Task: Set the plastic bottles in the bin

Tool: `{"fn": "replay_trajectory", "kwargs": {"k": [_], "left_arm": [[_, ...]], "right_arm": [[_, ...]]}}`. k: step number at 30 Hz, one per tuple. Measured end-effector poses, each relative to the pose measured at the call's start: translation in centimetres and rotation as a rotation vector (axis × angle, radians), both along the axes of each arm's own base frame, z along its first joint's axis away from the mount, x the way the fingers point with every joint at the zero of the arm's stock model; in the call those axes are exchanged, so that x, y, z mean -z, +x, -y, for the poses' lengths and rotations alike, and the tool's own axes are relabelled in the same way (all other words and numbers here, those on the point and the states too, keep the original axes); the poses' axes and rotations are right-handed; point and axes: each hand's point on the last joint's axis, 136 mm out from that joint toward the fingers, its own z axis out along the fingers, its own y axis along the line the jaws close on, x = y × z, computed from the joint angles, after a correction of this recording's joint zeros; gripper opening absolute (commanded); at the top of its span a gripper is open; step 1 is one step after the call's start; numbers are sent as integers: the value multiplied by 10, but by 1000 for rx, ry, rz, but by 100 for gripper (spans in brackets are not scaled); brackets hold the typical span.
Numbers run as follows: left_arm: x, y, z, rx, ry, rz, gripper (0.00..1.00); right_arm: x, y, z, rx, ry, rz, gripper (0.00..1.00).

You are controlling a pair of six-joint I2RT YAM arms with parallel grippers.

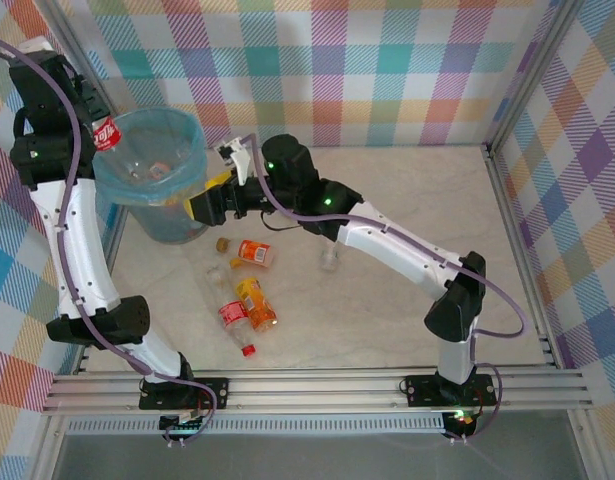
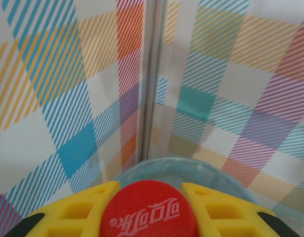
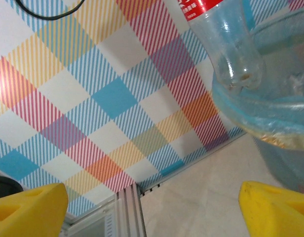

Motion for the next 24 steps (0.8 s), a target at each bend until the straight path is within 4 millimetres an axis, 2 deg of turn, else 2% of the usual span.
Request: {"fn": "replay_trajectory", "kwargs": {"k": [3, 6, 10, 14, 17, 24], "left_arm": [[25, 9, -11, -2, -11, -36, 0], [60, 21, -14, 26, -33, -93, 0], [103, 36, -13, 82, -46, -170, 0], [119, 43, -6, 142, -39, -195, 0], [127, 48, -2, 179, -34, -206, 3], [165, 60, 4, 242, -40, -277, 8]], "right_arm": [[4, -4, -2, -11, -11, -14, 88], [8, -4, -2, -13, -18, -20, 88], [27, -3, -3, -11, -52, -51, 88], [51, -2, -3, -4, -96, -91, 88], [62, -2, -3, 2, -116, -105, 88], [64, -2, -3, 3, -120, -107, 88]]}}
